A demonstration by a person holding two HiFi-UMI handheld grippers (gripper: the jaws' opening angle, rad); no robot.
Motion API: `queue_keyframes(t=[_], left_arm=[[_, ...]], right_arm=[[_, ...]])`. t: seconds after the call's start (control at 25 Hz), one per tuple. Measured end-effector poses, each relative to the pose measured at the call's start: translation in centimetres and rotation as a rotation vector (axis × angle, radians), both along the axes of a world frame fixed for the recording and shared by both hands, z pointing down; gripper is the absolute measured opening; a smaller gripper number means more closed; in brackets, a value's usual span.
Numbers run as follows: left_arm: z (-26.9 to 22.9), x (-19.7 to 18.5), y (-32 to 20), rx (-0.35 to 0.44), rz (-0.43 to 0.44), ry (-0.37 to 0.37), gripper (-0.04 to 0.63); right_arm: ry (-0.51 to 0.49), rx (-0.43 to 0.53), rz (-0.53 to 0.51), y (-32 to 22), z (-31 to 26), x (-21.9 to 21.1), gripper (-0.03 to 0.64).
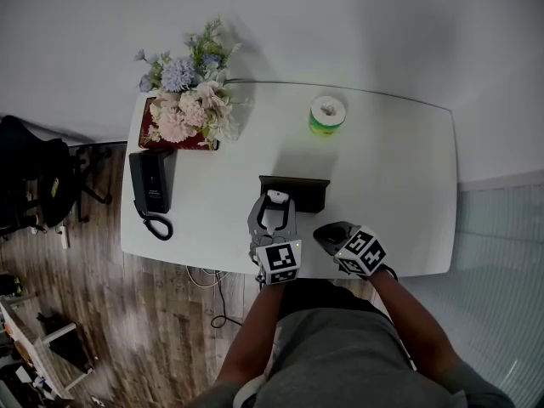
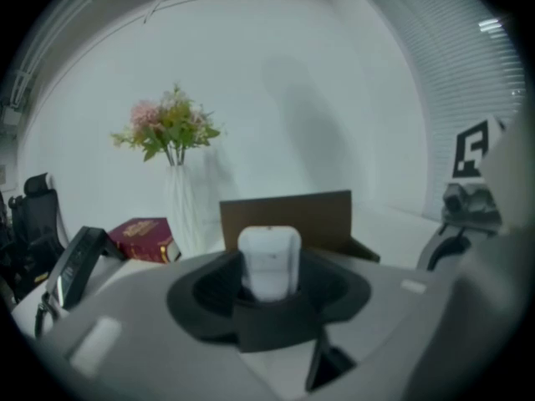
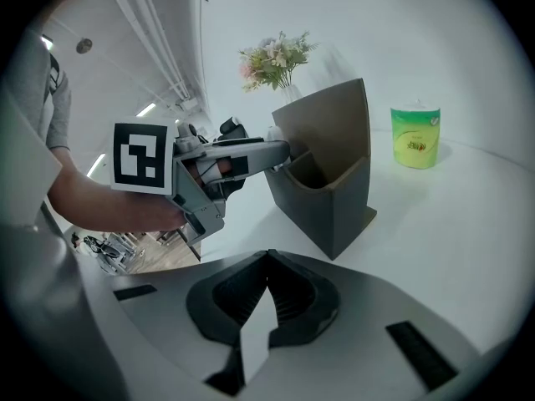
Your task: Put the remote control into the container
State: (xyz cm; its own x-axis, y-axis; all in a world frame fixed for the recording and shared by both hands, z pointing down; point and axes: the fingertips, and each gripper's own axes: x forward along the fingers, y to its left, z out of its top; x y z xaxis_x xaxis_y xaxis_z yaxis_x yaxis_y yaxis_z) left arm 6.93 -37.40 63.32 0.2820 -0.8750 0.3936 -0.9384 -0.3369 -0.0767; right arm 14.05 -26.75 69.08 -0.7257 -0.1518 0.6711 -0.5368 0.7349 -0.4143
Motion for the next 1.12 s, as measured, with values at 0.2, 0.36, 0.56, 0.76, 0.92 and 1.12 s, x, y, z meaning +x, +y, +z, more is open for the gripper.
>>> queue_keyframes(t=[0.2,0.36,0.56,0.76,0.92,1.12], left_arm=[[0.5,0.0,-0.1,-0.015,-0.009,0.008,0.209],[0.6,-0.1,-0.2,-0.028,-0.013,0.025,0.210],[0.8,-0.1,-0.5,-0.061,-0.013,0.028,0.213],[0.9,-0.1,-0.8,-0.090,-0.022,0.025,0.215],[0.9,0.0,-1.1,-0.112,-0.029,0.017,0.215],[1.0,0.1,-1.7,-0.139,-0.034,0.025,0.218]], right_arm=[[0.002,-0.001,-0.002,-0.3,0.1,0.1,0.017],[0.003,-0.007,-0.011,-0.1,0.4,-0.2,0.017],[0.004,-0.012,-0.015,0.0,0.6,-0.4,0.017],[0.005,-0.009,-0.011,-0.2,0.5,-0.4,0.017],[0.003,-0.006,-0.007,-0.5,0.3,-0.5,0.017],[0.001,-0.010,-0.007,-0.5,0.3,-0.7,0.017]])
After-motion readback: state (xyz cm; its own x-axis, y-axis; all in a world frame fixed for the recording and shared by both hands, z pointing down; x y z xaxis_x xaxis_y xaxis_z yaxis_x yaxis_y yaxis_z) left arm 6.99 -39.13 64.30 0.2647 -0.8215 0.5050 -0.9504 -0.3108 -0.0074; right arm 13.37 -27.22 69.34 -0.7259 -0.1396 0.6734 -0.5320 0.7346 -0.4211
